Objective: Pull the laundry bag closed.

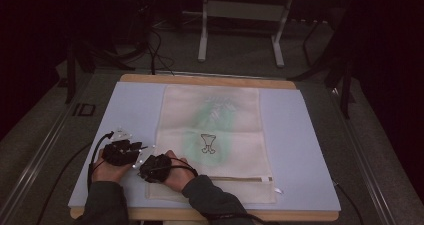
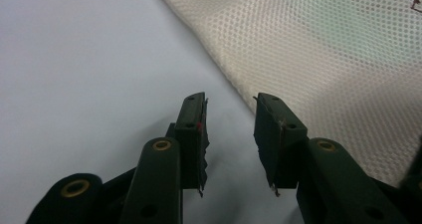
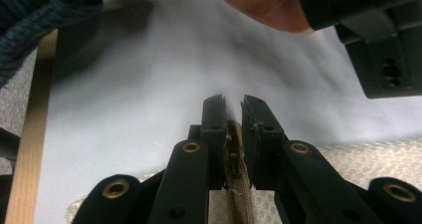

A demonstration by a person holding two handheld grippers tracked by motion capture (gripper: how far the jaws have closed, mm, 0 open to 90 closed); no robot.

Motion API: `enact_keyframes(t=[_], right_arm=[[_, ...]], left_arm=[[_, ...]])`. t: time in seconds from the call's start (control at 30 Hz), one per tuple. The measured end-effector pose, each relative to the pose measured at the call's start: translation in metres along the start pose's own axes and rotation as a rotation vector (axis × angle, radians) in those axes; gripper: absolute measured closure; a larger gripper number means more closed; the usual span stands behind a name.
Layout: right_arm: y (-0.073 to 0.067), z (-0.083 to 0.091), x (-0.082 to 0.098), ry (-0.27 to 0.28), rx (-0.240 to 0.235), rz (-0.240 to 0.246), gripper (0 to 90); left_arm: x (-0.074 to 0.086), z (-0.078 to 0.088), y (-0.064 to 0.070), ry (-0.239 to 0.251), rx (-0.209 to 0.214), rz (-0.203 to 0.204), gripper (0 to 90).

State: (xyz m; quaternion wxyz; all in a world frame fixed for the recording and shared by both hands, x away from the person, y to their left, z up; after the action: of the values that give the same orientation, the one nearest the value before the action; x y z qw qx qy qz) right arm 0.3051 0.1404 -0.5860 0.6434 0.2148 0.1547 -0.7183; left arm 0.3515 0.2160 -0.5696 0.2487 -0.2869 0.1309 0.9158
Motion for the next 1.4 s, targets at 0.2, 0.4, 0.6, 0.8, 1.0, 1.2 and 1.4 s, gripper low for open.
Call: enact_keyframes(t=[0.2,0.4,0.6,0.8,1.0,1.2,1.4], right_arm=[[-0.001,0.014,-0.002,0.042,-0.009,-0.004,80.8],[0.003,0.033,0.010,0.048,-0.012,-0.002,81.0],[0.005,0.036,0.024,0.034,-0.034,-0.013,80.9],[0.005,0.028,0.031,0.010,-0.063,-0.026,80.0],[0.006,0.019,0.032,-0.013,-0.103,-0.054,79.2],[0.005,0.019,0.029,-0.024,-0.084,-0.046,81.4],[0.003,0.017,0.031,-0.033,-0.048,-0.003,81.6]], left_arm=[[0.000,0.003,-0.002,0.012,0.001,0.014,65.2],[0.001,0.002,-0.002,0.005,0.001,0.010,65.3],[0.001,0.002,-0.002,0.003,0.000,0.009,65.3],[0.001,0.002,-0.002,0.006,0.000,0.010,65.3],[0.000,0.002,-0.001,0.008,0.006,0.010,66.9],[0.000,0.001,0.003,0.008,0.036,-0.003,69.4],[0.000,0.002,0.006,0.010,0.057,-0.015,71.8]])
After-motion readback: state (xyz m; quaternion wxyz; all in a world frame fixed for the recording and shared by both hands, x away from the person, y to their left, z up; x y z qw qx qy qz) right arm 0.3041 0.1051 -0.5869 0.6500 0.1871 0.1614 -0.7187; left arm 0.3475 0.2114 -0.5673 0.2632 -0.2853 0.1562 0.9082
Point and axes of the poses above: each handheld gripper's, and its own axes: z roughly backward along the jaws, x roughly out of its underside, y roughly to its right, the point moved 8 cm from there along -z, roughly forward along the jaws, and after that the axes turned 10 degrees about -y, right-handed, at the moved point
